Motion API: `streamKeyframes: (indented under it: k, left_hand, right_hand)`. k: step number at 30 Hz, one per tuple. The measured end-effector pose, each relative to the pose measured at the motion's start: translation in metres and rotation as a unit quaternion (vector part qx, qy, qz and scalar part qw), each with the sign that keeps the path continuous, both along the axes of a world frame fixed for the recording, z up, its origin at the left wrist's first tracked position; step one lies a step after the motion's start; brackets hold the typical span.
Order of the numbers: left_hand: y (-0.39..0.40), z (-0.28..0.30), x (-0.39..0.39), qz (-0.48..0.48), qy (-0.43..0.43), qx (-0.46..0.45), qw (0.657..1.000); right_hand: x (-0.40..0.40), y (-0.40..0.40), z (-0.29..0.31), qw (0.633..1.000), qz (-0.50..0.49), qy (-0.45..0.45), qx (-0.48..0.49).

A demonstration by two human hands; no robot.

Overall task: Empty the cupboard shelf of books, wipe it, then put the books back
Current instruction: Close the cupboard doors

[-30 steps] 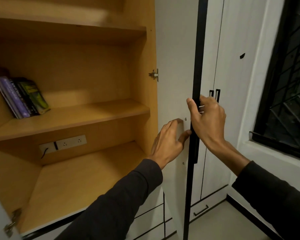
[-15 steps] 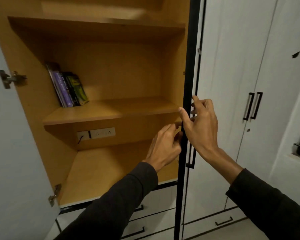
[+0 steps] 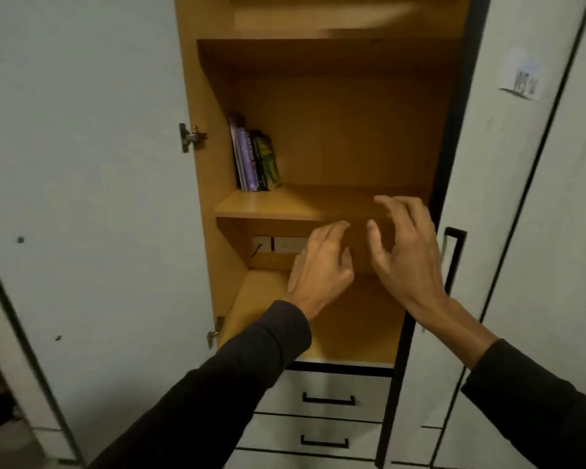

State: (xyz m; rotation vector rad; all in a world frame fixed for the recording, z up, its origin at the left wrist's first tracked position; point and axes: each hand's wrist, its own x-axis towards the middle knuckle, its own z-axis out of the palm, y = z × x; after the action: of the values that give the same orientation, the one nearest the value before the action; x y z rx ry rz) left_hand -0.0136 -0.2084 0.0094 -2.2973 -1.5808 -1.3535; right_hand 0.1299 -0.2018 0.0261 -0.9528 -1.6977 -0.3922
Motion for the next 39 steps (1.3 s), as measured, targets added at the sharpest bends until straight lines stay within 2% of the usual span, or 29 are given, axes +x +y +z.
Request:
streamKeyframes:
  k: [4,10,18,24,28,31,34,39]
  left_hand:
    - [-0.008,0.007,-0.077,0.118,-0.024,0.057,0.991]
    - [-0.035,0.022,-0.180,0.274,-0.041,0.116,0.954]
    - [-0.081,0.036,-0.272,0.383,-0.006,0.187,0.905]
    - [-0.099,0.042,-0.297,0.407,-0.044,0.261,0.874]
    - [-0.101,0.036,-0.306,0.367,-0.193,0.274,0.868]
    - [-0.101,0.029,-0.310,0.351,-0.248,0.272,0.861]
    - [-0.100,0.029,-0.309,0.345,-0.271,0.308,0.844]
    - [-0.096,0.026,-0.297,0.360,-0.255,0.339,0.831]
  right_hand:
    - [-0.043,0.003,0.001,0.997,0.043,-0.032,-0.061]
    - [-0.122,-0.004,0.000,0.984,0.112,-0.082,-0.107]
    - [-0.230,-0.030,-0.007,0.949,0.232,-0.161,-0.138]
    - [-0.267,-0.047,-0.015,0.937,0.265,-0.171,-0.151]
    - [-0.268,-0.050,-0.018,0.935,0.265,-0.171,-0.162]
    - [-0.262,-0.050,-0.019,0.936,0.256,-0.172,-0.170]
    - [-0.252,-0.049,-0.019,0.937,0.240,-0.181,-0.177]
    - [-0.232,-0.044,-0.020,0.943,0.210,-0.182,-0.184]
